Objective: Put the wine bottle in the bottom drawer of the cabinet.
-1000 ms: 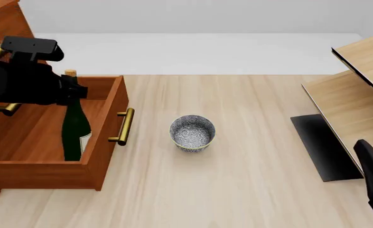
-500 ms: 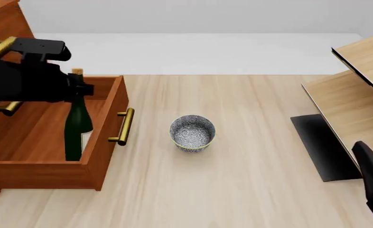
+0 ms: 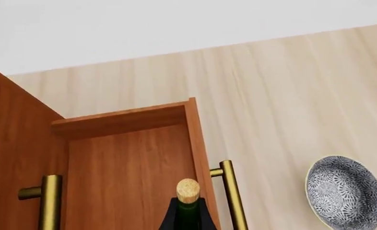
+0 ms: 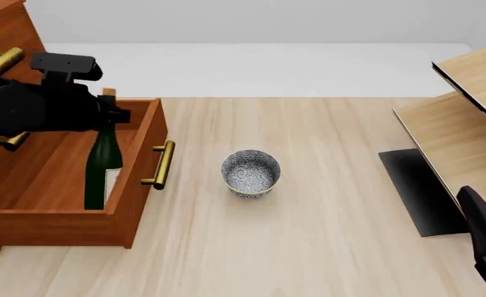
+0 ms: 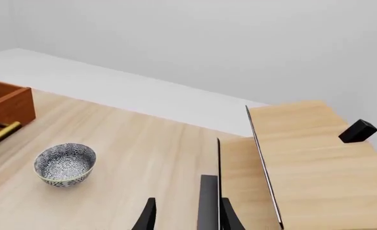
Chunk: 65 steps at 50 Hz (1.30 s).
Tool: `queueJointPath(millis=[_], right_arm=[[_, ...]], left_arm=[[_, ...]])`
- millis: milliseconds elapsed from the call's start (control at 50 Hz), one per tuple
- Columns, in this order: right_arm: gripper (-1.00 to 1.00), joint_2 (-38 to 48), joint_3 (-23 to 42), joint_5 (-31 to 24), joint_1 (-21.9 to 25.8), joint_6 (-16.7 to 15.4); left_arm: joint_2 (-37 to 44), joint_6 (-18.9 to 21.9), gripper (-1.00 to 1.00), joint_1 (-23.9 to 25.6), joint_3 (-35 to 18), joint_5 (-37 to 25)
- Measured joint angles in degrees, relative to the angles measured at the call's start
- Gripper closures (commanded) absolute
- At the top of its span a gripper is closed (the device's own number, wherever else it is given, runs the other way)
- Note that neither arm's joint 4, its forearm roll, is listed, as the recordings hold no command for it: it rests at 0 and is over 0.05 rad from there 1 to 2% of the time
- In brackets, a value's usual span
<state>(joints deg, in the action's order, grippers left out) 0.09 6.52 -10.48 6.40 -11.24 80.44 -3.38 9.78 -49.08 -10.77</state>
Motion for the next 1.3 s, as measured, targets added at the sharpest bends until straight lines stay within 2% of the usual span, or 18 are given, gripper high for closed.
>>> queueJointPath(millis=[1300], right_arm=[[-1.0,0.0,-0.7,0.1,-0.3,-0.5]], left_arm=[[7.8,-1.6,1.0,-1.1,-1.1,7.9]])
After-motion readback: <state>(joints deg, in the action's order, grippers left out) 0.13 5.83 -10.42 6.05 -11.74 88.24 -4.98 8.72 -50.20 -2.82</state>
